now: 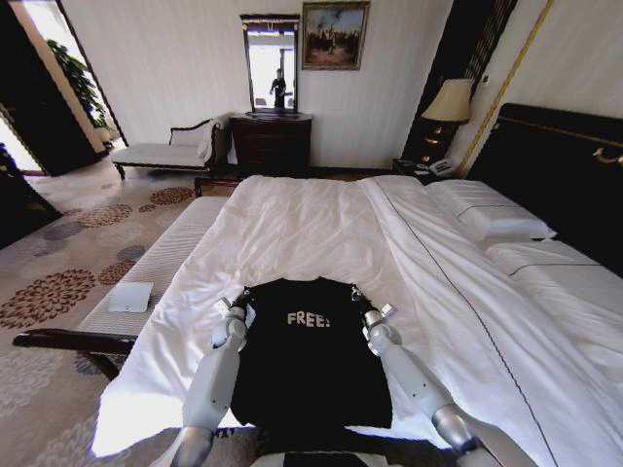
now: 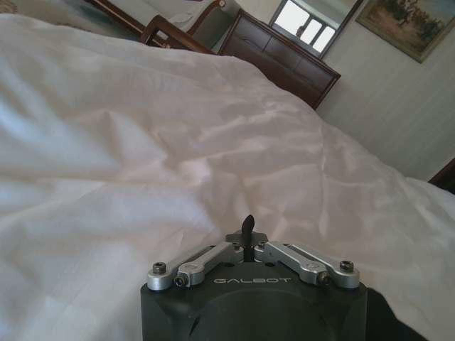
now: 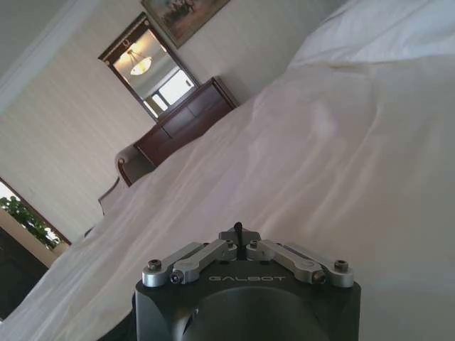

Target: Fold the clothes on the bed.

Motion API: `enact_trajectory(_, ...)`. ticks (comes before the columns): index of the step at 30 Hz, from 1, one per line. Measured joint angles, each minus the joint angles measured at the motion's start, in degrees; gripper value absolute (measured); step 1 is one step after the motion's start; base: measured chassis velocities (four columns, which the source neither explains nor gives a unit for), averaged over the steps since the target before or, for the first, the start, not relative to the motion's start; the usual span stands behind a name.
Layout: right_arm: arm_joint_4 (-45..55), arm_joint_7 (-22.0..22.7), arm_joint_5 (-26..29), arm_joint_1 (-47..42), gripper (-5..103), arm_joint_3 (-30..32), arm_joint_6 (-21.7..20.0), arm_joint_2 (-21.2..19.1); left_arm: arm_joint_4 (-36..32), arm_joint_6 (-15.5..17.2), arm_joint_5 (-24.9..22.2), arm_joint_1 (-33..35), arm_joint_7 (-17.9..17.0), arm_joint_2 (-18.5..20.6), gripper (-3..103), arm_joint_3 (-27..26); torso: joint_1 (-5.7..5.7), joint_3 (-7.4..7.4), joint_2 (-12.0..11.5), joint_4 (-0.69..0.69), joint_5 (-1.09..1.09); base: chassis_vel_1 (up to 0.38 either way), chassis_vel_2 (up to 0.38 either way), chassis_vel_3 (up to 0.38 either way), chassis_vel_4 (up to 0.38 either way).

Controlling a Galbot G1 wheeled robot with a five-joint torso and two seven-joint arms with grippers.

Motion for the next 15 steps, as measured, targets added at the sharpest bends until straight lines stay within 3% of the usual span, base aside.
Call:
enact_trajectory(8, 18.37, 2.64, -0.71, -7.35, 1, 3.55, 3.03, -4.53, -14.41, 0.92, -6.14, 3.59, -1.43, 3.47, 2, 0.46, -0.01, -0.01, 0.01, 0.0, 0.01, 0.0, 0.0, 0.0, 0.0)
enact_trajectory(12, 28.49, 4.86, 0.45, -10.38, 1, 5.78, 4.25, -8.73, -24.42, 1.13, -11.12, 6.33, -1.46, 7.54, 2, -0.49, -0.01, -0.01, 0.01, 0.0, 0.01, 0.0, 0.0, 0.0, 0.0)
enact_trajectory(15, 31.68, 5.17, 1.48, -10.17, 1, 6.28, 4.49, -10.9, -27.28, 1.13, -12.45, 6.9, -1.38, 10.05, 2, -0.74, -0.01, -0.01, 0.02, 0.01, 0.0, 0.0, 0.0, 0.0, 0.0)
